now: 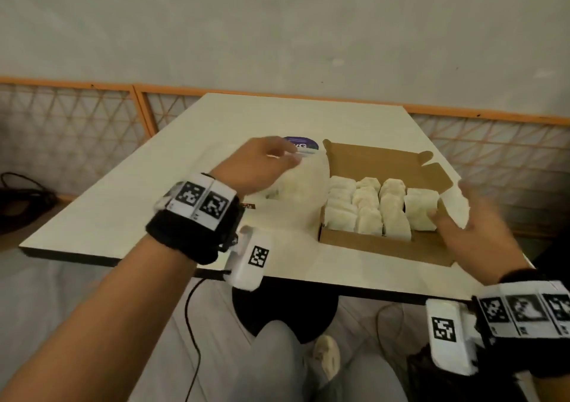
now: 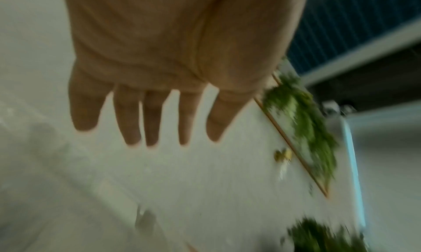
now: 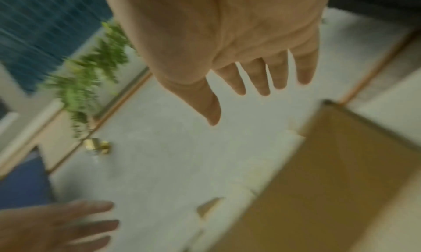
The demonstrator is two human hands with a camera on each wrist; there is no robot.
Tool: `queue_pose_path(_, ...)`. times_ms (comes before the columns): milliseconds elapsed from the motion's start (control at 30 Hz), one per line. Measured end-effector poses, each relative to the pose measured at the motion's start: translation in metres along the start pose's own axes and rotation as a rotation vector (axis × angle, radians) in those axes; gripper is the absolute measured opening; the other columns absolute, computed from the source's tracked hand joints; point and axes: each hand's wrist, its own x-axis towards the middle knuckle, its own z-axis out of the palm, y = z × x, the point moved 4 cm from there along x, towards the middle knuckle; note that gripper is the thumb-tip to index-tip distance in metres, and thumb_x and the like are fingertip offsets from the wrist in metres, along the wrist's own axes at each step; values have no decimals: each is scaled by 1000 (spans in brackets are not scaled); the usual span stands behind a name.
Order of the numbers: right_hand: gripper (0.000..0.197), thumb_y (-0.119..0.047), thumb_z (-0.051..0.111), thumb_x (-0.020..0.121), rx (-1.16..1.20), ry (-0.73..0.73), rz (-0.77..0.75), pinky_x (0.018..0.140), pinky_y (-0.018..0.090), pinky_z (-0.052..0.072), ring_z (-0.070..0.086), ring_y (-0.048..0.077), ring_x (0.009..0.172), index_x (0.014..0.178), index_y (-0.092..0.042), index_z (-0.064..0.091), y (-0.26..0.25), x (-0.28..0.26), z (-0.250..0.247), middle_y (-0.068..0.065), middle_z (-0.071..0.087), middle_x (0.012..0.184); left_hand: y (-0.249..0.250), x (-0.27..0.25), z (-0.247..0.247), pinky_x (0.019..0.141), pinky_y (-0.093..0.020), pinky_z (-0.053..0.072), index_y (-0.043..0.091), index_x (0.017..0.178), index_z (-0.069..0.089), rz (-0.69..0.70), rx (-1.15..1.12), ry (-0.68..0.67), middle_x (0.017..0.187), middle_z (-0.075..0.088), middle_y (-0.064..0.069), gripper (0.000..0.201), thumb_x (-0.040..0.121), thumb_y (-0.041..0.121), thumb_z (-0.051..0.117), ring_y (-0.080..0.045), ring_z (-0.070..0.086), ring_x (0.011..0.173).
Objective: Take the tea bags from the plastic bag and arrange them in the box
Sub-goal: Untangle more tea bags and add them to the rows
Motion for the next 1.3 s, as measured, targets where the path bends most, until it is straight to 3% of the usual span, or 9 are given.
queue_pose_path(200, 34, -12, 62, 87, 650, -395, 7, 84, 34, 55, 60, 20, 92, 118, 0, 55, -115, 17, 45, 12, 57, 102, -48, 28, -61, 104, -40, 32, 8, 137, 46, -370, -207, 288, 146, 42, -12, 53, 91, 28, 61, -29, 40, 132)
queue_pose_path(400, 65, -35, 64, 85, 384, -588, 200, 59, 24, 58, 68, 25, 87, 136, -3, 38, -152, 34, 130, 12, 53, 129, -75, 30, -59, 108, -42, 34, 16, 134, 49, -410, -73, 267, 146, 40, -13, 52, 87, 28, 65, -32, 42, 130)
queue_pose_path(567, 69, -58, 46, 87, 62, -566, 92, 97, 38, 45, 59, 31, 110, 128, -3, 47, -158, 40, 153, 13, 61, 112, -80, 25, -43, 86, -24, 35, 10, 134, 49, -234, 237, 148, 149, 33, -10, 50, 87, 16, 65, -25, 51, 114)
queue_pose_path(667, 64, -59, 41, 89, -27, -579, 68, 95, 35, 40, 56, 29, 111, 123, -7, 54, -163, 36, 160, 12, 61, 119, -76, 21, -34, 94, -27, 38, 8, 133, 49, -156, 200, 8, 135, 52, -9, 53, 84, 10, 68, -21, 50, 123)
queue_pose_path(833, 34, -30, 59, 88, 96, -536, 36, 94, 40, 50, 59, 29, 107, 111, -6, 58, -160, 40, 175, 15, 58, 119, -71, 13, -24, 79, -25, 50, 11, 106, 58, -62, -75, -158, 89, 64, 1, 36, 79, -11, 65, -15, 60, 79)
queue_pose_path(967, 33, -14, 58, 88, 229, -506, 51, 66, 32, 58, 61, 26, 84, 119, -3, 54, -161, 45, 173, 19, 60, 117, -66, 11, -47, 59, -11, 42, 14, 97, 61, 95, -157, 312, 77, 59, 7, 20, 81, 5, 69, -1, 51, 58)
queue_pose_path(1067, 21, -17, 59, 89, 295, -430, 25, 62, 31, 58, 63, 28, 86, 108, -10, 55, -162, 52, 163, 15, 61, 111, -65, 8, -67, 69, -16, 39, 22, 98, 58, 131, -38, 585, 84, 48, 7, 30, 76, 34, 75, -8, 48, 73)
queue_pose_path(1167, 9, -19, 60, 89, 350, -402, -46, 70, 34, 58, 65, 27, 88, 84, -20, 52, -166, 54, 152, 12, 63, 107, -63, 18, -64, 90, -28, 45, 26, 119, 54, 14, 20, 341, 114, 47, 2, 70, 63, 64, 74, -16, 51, 108)
queue_pose_path(1300, 14, -21, 66, 85, 396, -409, -108, 71, 37, 58, 64, 24, 84, 81, -23, 53, -169, 55, 143, 10, 62, 111, -61, 29, -53, 67, -20, 47, 15, 111, 60, -57, -99, 68, 105, 65, 2, 55, 74, 53, 72, -8, 62, 89)
